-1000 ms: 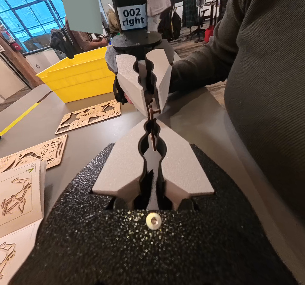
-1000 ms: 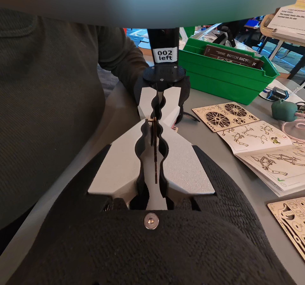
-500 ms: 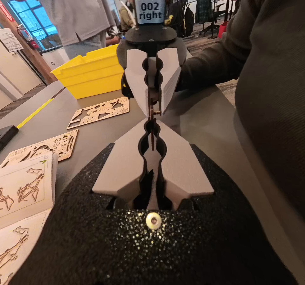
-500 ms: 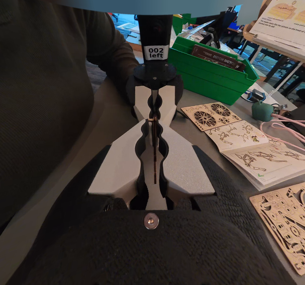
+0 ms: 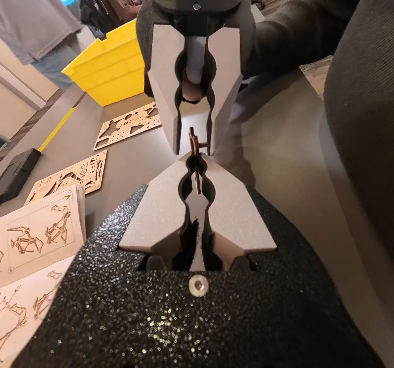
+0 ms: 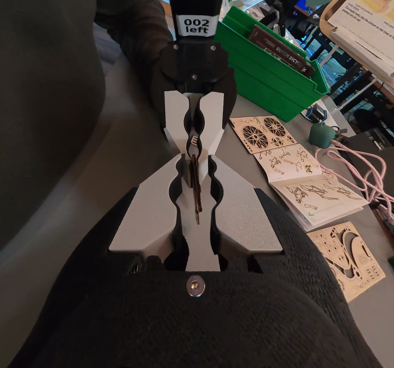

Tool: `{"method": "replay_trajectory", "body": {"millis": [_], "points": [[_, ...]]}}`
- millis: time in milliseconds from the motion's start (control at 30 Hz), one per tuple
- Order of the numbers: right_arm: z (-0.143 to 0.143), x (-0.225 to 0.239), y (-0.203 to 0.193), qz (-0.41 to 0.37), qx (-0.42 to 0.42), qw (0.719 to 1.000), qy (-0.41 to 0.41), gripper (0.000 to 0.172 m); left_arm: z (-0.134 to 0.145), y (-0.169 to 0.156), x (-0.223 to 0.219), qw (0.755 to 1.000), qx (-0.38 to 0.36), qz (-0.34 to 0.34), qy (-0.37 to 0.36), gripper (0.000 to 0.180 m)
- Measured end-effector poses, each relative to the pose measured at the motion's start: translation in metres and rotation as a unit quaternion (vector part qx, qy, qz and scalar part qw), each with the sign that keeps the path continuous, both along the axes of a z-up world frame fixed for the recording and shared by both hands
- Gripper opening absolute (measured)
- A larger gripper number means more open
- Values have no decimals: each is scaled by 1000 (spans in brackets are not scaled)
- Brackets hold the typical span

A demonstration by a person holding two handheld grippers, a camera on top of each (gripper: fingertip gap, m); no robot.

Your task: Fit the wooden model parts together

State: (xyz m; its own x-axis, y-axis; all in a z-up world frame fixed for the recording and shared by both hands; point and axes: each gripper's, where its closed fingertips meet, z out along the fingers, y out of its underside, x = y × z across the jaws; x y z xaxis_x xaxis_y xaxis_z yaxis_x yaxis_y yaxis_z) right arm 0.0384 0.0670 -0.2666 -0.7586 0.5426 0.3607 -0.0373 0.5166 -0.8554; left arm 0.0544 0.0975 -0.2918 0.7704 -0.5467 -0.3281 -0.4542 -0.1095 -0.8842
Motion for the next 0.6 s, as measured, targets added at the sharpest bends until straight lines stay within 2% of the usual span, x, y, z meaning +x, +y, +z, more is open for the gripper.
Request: {"method": "replay_trajectory", "body": {"millis": [100, 200, 600], "points": [[-2, 0, 1, -1, 14, 1000, 5, 19, -2, 0, 1, 1000, -15, -3, -10, 0], [-4, 1, -1, 3, 28, 1000, 13, 9, -3, 0, -1, 1000, -22, -1, -14, 0], [-5, -1, -1, 0, 19, 1000, 13, 9, -5, -1, -3, 999, -38, 5, -27, 0]]}}
